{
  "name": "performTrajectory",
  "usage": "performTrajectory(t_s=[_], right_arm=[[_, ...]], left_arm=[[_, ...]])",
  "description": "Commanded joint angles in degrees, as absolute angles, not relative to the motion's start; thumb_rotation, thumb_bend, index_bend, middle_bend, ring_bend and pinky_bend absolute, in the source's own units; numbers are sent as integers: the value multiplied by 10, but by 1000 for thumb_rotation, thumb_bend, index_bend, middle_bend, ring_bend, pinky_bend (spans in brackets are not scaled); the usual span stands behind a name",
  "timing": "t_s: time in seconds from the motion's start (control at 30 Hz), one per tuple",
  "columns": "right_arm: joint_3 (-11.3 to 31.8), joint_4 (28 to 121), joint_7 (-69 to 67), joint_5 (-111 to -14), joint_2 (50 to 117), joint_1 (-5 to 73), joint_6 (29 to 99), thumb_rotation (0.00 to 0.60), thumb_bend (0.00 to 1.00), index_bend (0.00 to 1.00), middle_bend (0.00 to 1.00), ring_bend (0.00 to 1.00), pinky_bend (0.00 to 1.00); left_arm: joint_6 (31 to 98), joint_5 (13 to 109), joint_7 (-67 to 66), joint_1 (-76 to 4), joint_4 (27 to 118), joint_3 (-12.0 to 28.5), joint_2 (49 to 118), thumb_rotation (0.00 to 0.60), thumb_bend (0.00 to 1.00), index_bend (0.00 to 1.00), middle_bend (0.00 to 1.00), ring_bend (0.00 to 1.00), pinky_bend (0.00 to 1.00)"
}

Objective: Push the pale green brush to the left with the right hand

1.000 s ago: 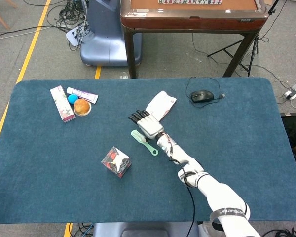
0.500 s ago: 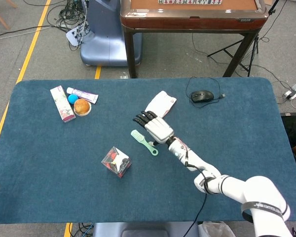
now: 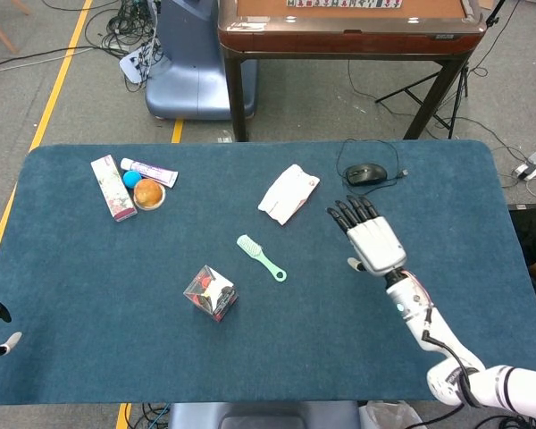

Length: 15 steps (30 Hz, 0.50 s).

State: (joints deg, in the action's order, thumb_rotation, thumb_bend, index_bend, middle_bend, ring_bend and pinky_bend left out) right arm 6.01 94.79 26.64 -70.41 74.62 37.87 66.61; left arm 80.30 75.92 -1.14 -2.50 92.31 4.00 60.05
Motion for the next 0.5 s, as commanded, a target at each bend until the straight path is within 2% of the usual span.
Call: performTrajectory(t_s=[0.03,0.37,0.5], right_arm=[[49,972,286,-698,724,352,695,600,0,117,102,0,107],[14,1036,328,-687,670,246,811,600,0,117,102,0,107],[-4,1041,298,-708,663,199,854,600,0,117,102,0,107]], left_arm=[[803,760,-11,-26,924,39,601,600,170,565,486,344,475],[807,778,-1,-27,939,35,597,600,170,564,486,344,476],[822,792,-22,-26,948,33,596,600,170,555,487,344,476]])
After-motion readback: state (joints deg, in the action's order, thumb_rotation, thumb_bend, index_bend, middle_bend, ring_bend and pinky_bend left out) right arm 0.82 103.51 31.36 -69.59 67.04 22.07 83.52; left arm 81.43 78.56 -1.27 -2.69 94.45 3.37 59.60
